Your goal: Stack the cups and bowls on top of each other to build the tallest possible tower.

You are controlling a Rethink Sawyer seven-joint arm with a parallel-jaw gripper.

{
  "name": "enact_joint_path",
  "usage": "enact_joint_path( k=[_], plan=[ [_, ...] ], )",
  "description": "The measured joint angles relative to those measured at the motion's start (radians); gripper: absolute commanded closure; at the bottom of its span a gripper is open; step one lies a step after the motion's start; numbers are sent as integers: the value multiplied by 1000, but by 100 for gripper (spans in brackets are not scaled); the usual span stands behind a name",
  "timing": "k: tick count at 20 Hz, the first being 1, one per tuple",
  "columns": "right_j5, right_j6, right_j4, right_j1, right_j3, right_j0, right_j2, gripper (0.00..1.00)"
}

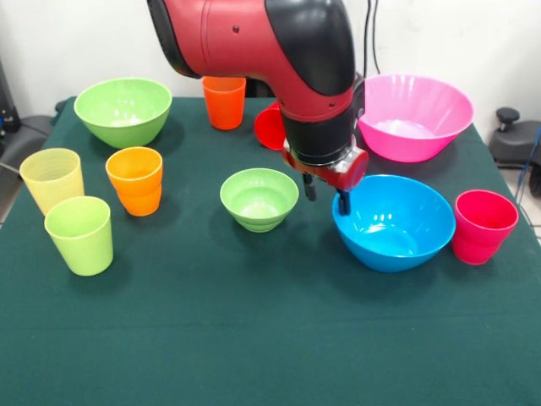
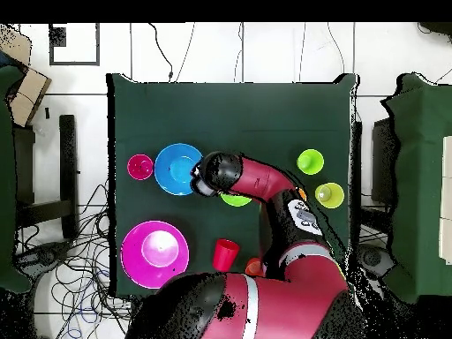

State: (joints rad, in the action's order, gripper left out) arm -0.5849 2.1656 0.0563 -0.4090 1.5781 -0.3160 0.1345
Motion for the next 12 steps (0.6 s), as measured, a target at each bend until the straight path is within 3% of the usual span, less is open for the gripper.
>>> enact_joint_path(
  k=[12],
  plan=[
    [4, 0, 0, 7, 0, 0, 5, 0]
  ],
)
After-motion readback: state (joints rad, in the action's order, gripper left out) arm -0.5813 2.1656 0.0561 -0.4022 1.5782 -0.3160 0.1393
